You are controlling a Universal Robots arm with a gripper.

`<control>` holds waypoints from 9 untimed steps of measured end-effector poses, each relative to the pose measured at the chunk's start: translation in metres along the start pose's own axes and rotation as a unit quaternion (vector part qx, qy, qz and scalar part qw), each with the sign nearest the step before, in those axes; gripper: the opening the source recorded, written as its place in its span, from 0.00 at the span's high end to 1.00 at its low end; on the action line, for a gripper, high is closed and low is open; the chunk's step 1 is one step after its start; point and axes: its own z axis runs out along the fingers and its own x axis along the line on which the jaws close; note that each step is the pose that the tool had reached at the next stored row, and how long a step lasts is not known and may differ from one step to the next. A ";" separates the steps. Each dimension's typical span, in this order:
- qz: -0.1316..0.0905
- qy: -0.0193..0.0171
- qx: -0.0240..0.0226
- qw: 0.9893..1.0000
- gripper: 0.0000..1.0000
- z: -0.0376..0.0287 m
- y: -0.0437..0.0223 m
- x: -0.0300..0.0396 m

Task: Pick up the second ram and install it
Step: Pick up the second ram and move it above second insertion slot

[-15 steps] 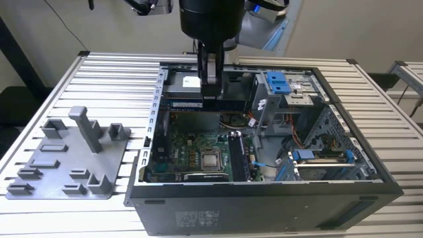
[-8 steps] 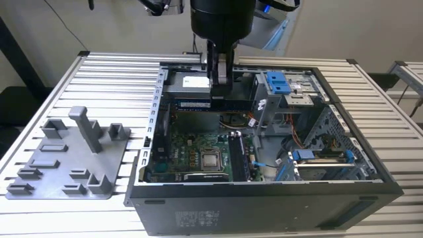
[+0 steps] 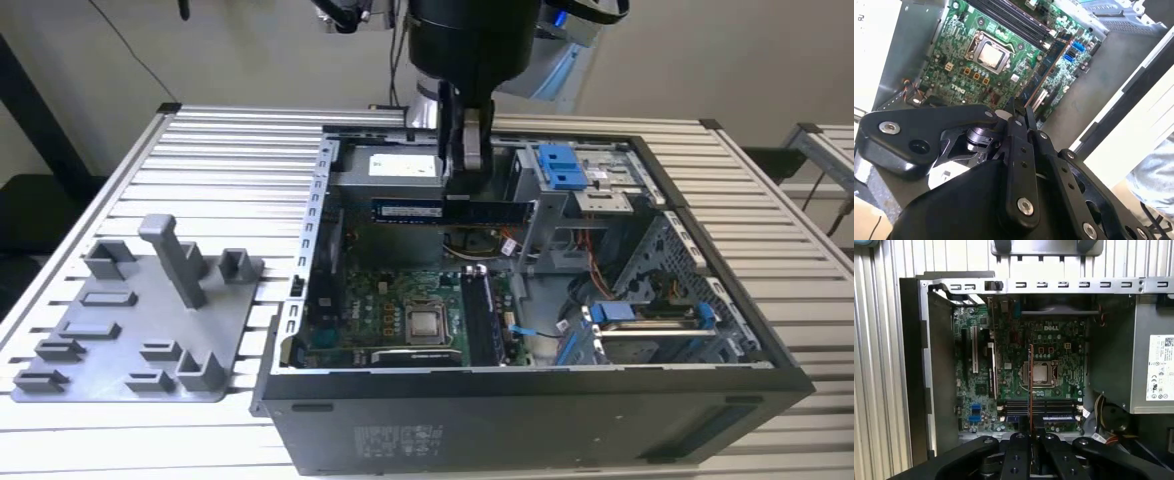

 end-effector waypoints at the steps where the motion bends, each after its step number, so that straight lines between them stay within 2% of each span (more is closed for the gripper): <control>1: 0.000 0.000 0.000 1.000 0.86 0.0001 -0.0021 -0.0001; 9: 0.000 0.000 0.000 1.000 0.86 0.0008 -0.0187 -0.0006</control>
